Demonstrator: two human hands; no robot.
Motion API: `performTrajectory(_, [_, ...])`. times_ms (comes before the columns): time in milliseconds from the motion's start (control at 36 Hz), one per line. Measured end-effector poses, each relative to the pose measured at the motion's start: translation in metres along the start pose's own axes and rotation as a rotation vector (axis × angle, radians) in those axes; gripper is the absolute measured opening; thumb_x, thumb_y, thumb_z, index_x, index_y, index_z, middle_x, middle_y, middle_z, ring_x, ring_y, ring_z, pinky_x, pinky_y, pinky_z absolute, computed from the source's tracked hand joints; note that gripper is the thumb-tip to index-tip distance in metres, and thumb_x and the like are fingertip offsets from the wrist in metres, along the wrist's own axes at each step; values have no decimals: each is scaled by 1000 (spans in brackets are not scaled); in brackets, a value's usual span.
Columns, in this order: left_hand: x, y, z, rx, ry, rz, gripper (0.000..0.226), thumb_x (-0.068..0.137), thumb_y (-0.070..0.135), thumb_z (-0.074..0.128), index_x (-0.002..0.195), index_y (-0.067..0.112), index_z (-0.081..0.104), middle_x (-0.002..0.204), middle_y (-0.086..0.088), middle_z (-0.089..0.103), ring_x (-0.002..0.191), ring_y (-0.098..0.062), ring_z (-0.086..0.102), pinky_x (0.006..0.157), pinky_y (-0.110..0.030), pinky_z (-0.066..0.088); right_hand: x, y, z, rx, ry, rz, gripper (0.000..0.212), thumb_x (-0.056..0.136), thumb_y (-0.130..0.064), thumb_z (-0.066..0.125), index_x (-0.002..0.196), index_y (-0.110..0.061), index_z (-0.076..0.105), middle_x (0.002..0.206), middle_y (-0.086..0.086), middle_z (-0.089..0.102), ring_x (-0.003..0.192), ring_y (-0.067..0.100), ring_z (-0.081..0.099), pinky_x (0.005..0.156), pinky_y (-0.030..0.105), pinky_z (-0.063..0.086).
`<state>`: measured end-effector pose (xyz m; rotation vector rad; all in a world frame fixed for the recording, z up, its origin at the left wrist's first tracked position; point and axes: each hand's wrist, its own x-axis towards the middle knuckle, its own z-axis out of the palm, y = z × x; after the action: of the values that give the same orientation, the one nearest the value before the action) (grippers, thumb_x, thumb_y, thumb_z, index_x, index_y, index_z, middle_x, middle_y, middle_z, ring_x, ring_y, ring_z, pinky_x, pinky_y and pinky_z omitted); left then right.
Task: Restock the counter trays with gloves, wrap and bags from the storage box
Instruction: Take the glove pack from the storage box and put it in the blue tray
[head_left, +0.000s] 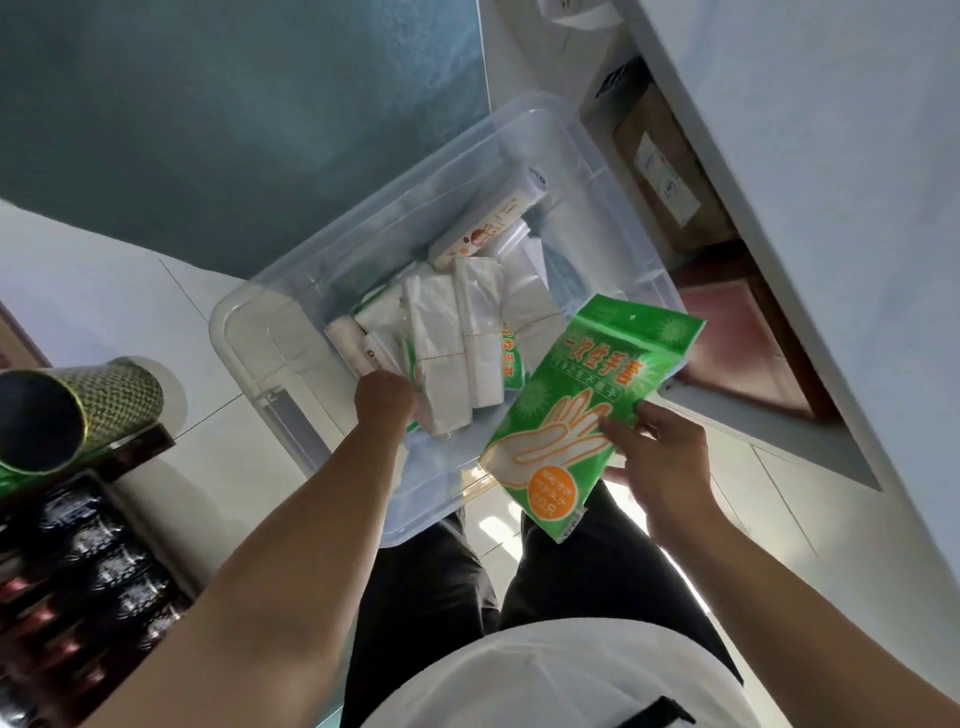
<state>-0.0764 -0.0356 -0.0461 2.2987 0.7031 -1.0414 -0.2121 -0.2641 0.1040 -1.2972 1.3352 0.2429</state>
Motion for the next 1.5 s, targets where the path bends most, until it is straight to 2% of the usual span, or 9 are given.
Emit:
performTrajectory(83, [-25, 10, -17, -96, 67, -13, 23, 93, 11, 56, 105, -2, 71, 108, -19, 71, 103, -34, 66, 87, -33, 52, -3, -7, 3, -98, -33, -65, 12, 86, -12, 72, 84, -23, 76, 80, 4, 72, 71, 24, 75, 63, 45, 62])
performTrajectory(194, [-70, 25, -46, -303, 84, 59, 9, 82, 4, 63, 78, 12, 66, 84, -2, 68, 88, -27, 65, 62, -20, 47, -12, -26, 4, -211, -87, -172, 9, 80, -32, 70, 79, -39, 76, 80, -6, 73, 81, 28, 73, 76, 56, 58])
performTrajectory(389, [-139, 42, -96, -726, -99, 197, 33, 82, -2, 63, 61, 23, 67, 118, 2, 71, 99, -19, 68, 79, -35, 55, -12, -51, 9, -231, -151, -284, 25, 82, -25, 69, 73, -48, 73, 79, -7, 72, 78, 25, 73, 73, 55, 59])
performTrajectory(556, [-168, 54, -125, -964, -177, 209, 26, 88, -7, 59, 72, 14, 60, 97, -12, 69, 92, -28, 67, 92, -50, 56, -6, -58, 9, -222, -190, -279, 28, 84, -15, 69, 75, -41, 75, 84, 1, 74, 80, 29, 73, 76, 57, 59])
performTrajectory(722, [-203, 55, -156, -1270, -312, 275, 16, 85, 1, 61, 77, 14, 60, 97, -16, 70, 101, -34, 66, 95, -56, 52, -12, -68, 10, -203, -252, -261, 24, 85, -9, 70, 108, -13, 77, 99, 12, 74, 86, 32, 72, 80, 56, 59])
performTrajectory(972, [-255, 76, -200, -1379, -312, 584, 10, 86, 7, 57, 81, 16, 57, 90, -7, 73, 99, -26, 70, 90, -51, 56, -73, -145, -17, -56, -335, -554, 25, 84, -6, 73, 78, -29, 80, 75, 5, 75, 73, 27, 74, 64, 49, 62])
performTrajectory(1167, [-263, 110, -201, -1357, -364, 706, 26, 94, 3, 47, 79, 17, 64, 91, -7, 75, 94, -25, 72, 89, -48, 57, -54, -201, -127, 180, -173, -598, 15, 85, -5, 71, 96, -12, 77, 81, 4, 78, 71, 18, 75, 53, 29, 57])
performTrajectory(1278, [-276, 143, -185, -1318, -432, 745, 12, 85, 9, 57, 79, 17, 63, 94, -10, 76, 97, -28, 72, 86, -46, 58, -11, -196, -176, 120, -97, -415, 36, 88, -2, 67, 123, -3, 63, 94, 12, 75, 84, 24, 72, 61, 39, 60])
performTrajectory(1500, [-316, 230, -180, -1190, -719, 786, 17, 87, 12, 53, 77, 20, 64, 92, -5, 76, 97, -26, 72, 92, -55, 54, 4, -173, -189, 5, 172, -512, 56, 85, -14, 73, 137, -25, 56, 116, 4, 64, 94, 27, 68, 77, 43, 57])
